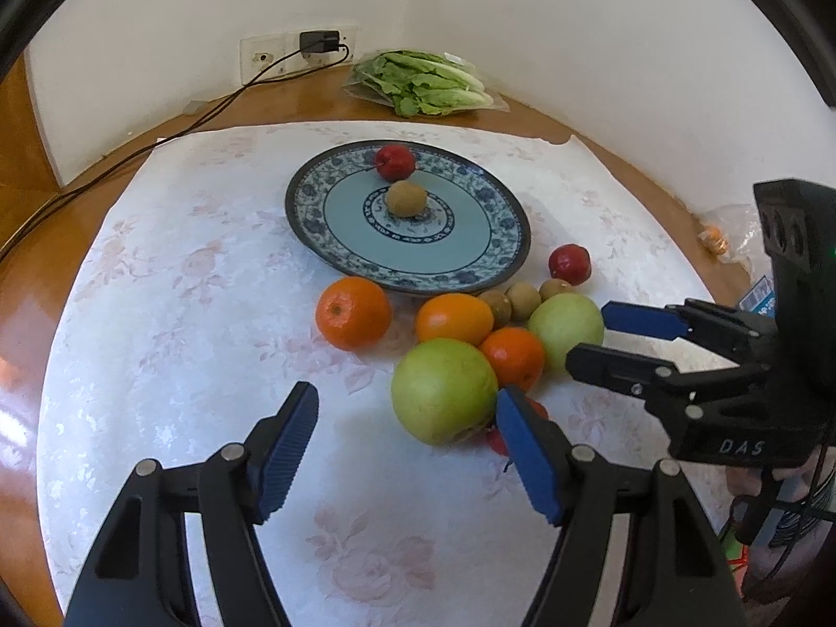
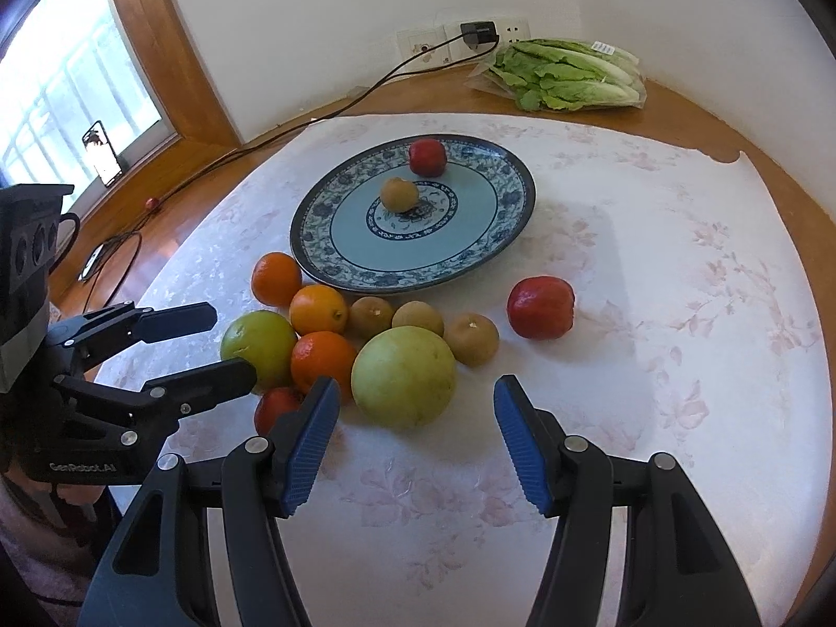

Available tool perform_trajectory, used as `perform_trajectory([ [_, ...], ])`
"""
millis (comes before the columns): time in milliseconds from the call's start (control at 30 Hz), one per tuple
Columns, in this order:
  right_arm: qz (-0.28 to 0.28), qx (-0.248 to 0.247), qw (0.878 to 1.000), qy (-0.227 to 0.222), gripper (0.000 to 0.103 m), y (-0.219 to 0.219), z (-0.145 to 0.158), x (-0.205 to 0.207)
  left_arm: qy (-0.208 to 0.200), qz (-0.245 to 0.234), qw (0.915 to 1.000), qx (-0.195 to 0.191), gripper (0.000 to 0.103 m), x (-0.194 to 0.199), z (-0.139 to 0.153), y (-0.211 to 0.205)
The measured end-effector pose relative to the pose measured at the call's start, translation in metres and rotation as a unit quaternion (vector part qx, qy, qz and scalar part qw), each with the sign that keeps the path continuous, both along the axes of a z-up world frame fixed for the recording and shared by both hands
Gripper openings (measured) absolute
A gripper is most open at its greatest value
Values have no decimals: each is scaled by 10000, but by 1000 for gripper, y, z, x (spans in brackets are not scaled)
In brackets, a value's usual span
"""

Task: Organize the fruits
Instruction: 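Withdraw both tools from the plate back toward the fruit cluster, then close the left tool around the large green pomelo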

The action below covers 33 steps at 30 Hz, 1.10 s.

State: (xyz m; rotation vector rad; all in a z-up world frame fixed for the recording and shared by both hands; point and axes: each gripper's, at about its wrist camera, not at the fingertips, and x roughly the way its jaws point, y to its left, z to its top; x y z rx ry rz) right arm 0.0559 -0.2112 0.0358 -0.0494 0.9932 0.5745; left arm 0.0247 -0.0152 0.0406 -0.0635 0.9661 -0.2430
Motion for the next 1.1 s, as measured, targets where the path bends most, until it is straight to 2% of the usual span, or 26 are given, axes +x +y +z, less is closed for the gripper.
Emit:
perform_trajectory([
  [267,2,-66,10000,29,63,1,-2,2,-19,-112,9997,-224,59,-1,-3,-2],
  [800,-17,-68,9997,253,63,1,-13,7,137,37,9997,-202,58,9,-16,-4],
  [1100,-2,-94,9998,191,63,1,-14,6,163,80,9995,-254,59,10,-17,-2],
])
